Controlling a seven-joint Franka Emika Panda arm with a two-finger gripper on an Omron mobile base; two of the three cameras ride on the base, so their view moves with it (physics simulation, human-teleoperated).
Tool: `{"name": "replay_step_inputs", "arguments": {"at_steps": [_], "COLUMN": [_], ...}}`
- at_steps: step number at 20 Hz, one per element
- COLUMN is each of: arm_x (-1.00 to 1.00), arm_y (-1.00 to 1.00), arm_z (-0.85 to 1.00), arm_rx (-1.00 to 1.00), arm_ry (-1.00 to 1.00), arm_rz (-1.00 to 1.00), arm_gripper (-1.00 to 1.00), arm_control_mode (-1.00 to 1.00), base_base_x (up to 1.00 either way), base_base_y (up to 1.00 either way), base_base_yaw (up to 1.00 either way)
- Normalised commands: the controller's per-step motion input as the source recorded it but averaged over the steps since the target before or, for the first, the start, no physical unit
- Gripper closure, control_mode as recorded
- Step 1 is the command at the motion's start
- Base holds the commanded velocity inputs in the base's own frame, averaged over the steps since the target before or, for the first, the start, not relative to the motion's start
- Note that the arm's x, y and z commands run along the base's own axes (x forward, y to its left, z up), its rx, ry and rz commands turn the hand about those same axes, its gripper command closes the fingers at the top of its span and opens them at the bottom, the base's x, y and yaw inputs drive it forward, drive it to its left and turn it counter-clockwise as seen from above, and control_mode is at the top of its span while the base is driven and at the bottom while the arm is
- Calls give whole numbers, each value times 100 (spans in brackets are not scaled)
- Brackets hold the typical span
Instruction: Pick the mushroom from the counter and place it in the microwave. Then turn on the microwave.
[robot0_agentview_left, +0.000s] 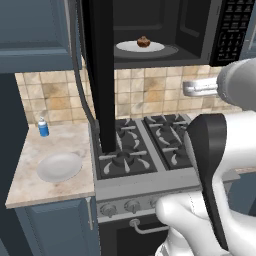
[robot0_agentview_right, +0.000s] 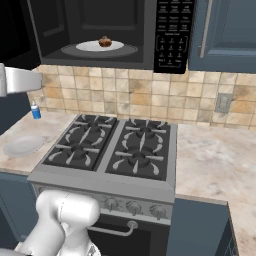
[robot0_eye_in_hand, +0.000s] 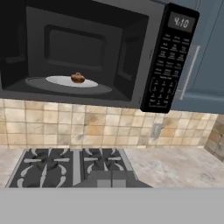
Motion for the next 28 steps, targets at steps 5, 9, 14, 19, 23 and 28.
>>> {"name": "replay_step_inputs", "arguments": {"at_steps": [5, 9, 14, 19, 23, 28], "arm_x": [-35, -36, -38, -34, -31, -27], "arm_y": [0, 0, 0, 1, 1, 6], "arm_z": [0, 0, 0, 0, 0, 0], "arm_rx": [0, 0, 0, 0, 0, 0], "arm_ry": [-4, -3, -4, -5, -6, -8], "arm_rz": [0, 0, 0, 0, 0, 0], "arm_gripper": [100, 100, 100, 100, 100, 100], "arm_control_mode": [-100, -100, -100, -100, -100, -100], "base_base_x": [0, 0, 0, 0, 0, 0], "base_base_y": [0, 0, 0, 0, 0, 0], "base_base_yaw": [0, 0, 0, 0, 0, 0]}}
